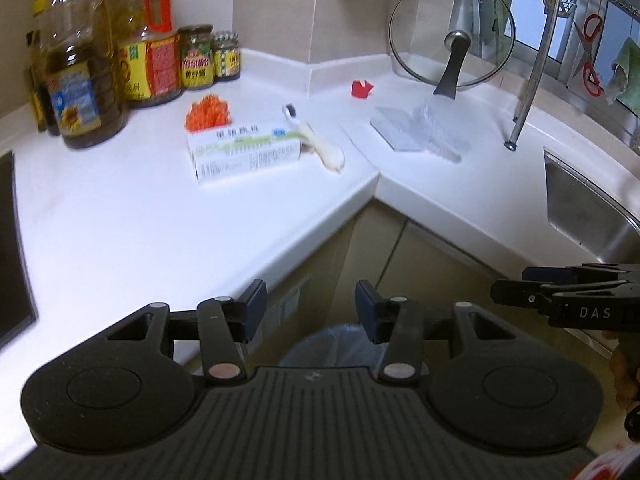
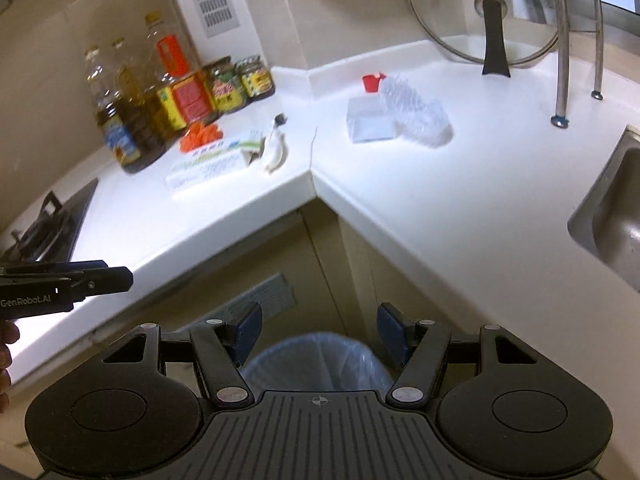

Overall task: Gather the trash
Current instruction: 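Raise both open tools from the bin back up to the counter, then grasp the white medicine box with the left tool while the right tool grasps the toothbrush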

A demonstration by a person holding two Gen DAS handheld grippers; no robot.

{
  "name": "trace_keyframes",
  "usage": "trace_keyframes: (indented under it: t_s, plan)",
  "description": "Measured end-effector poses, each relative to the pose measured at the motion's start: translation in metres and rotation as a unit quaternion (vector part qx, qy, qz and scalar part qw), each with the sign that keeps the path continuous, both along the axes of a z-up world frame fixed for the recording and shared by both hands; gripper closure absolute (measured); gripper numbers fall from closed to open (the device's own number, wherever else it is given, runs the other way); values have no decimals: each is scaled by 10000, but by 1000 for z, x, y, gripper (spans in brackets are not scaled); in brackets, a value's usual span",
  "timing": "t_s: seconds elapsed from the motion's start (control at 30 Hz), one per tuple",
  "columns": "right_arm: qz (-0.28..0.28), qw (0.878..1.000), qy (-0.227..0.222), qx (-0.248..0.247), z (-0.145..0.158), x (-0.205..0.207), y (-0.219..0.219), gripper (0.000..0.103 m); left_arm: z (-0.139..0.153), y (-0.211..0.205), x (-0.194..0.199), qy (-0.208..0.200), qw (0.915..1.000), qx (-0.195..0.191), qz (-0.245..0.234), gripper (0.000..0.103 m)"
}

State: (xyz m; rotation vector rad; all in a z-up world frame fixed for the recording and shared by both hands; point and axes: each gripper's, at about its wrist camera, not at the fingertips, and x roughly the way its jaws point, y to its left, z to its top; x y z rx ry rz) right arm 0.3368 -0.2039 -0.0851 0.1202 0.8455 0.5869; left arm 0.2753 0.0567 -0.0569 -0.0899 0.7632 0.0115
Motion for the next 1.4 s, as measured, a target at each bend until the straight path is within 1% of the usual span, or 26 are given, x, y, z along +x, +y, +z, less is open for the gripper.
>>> trace_keyframes:
  t_s: [0.2, 0.23, 0.27, 0.33, 0.37, 0.43, 0.57, 0.63, 0.8, 0.9, 0.97, 1.03, 1.1, 1.13, 1.2, 1.27, 1.33, 1.4]
  plan:
    - [-128, 9999, 10, 27, -2, 27, 16, 39, 8, 25, 38, -155, 9995, 222, -149, 58]
    - [-150, 9999, 18, 42, -2, 32, 20, 39, 9, 30, 44, -178, 9993, 261, -179, 57]
    - [-162, 9999, 21, 48, -3, 37, 23, 39, 9, 35, 52, -203, 9991, 295, -215, 55]
    - [-184, 9998, 22, 47, -4, 46, 31, 39, 9, 45, 66, -223, 9986, 389, -263, 46]
    - [-190, 9998, 18, 46, -5, 50, 35, 39, 9, 49, 73, -239, 9982, 447, -309, 45]
    - [-198, 9998, 18, 32, -6, 60, 44, 39, 7, 58, 86, -275, 9972, 572, -391, 36]
    - [-220, 9998, -13, 25, -7, 78, 64, 39, 2, 77, 114, -295, 9954, 723, -555, 31]
    - [-225, 9997, -56, 20, -7, 88, 75, 39, -2, 86, 128, -305, 9948, 755, -610, 24]
    - [-196, 9991, -363, -134, -4, 107, 106, 39, -11, 102, 157, -260, 9932, 866, -734, 23]
    - [-132, 9980, -580, -226, -4, 117, 125, 40, -14, 109, 167, -240, 9931, 808, -817, 23]
    - [-65, 9972, -680, -312, -5, 123, 138, 42, -16, 111, 172, -260, 9927, 768, -898, 21]
    - [-6, 9969, -696, -361, -8, 130, 149, 50, -18, 113, 177, -269, 9923, 760, -945, 18]
    - [43, 9969, -660, -418, -12, 136, 159, 53, -20, 117, 182, -259, 9923, 687, -1000, 18]
    - [41, 9968, -661, -444, -15, 139, 162, 54, -21, 118, 184, -254, 9922, 638, -1041, 15]
    - [46, 9967, -651, -488, -18, 143, 167, 57, -23, 120, 189, -250, 9915, 592, -1134, 14]
    - [57, 9966, -636, -516, -22, 146, 171, 64, -26, 121, 193, -189, 9902, 591, -1252, 14]
    - [79, 9961, -680, -553, -24, 148, 172, 67, -29, 121, 194, -222, 9893, 570, -1325, 11]
    - [129, 9953, -735, -625, -23, 149, 174, 73, -30, 123, 195, -225, 9891, 472, -1377, 10]
